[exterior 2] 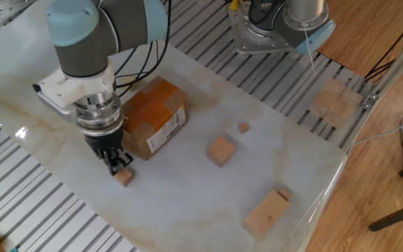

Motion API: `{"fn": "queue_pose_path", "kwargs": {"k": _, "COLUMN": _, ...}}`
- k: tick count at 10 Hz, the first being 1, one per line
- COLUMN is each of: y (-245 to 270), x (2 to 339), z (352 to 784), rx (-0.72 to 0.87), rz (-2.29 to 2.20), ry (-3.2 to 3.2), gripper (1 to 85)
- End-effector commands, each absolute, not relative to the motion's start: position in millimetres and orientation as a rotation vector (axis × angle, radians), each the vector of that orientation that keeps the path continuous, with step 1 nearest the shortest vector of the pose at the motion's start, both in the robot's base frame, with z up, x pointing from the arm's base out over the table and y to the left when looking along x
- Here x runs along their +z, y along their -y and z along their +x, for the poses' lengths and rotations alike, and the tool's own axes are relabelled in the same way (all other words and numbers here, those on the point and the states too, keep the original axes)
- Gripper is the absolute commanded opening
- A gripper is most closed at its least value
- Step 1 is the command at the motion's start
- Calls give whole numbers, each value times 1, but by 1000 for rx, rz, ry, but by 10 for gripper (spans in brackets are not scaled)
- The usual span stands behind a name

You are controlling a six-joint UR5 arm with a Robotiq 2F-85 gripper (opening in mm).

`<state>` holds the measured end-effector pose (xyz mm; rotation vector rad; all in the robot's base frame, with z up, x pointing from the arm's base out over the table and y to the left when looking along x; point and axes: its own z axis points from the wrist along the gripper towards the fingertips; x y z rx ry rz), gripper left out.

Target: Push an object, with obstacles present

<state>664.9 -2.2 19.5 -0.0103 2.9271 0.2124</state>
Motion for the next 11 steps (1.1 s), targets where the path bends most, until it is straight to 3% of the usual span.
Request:
{"fn": "queue_pose_path", "kwargs": {"k": 1, "y": -1, "x": 21, "z": 664, "rx": 213, "rz": -42, "ry": -2928, "gripper": 13}}
{"fn": "queue_pose_path", "kwargs": {"k": 5, "y": -64, "x": 12, "z": 666, "rx": 240, "rz": 59, "ry": -2902, "gripper": 13}}
{"fn": "queue_pose_path", "kwargs": {"k": 11, "y": -39, "x": 18, "z": 664, "rx": 206, "rz": -50, "ry": -2912, "gripper": 13}}
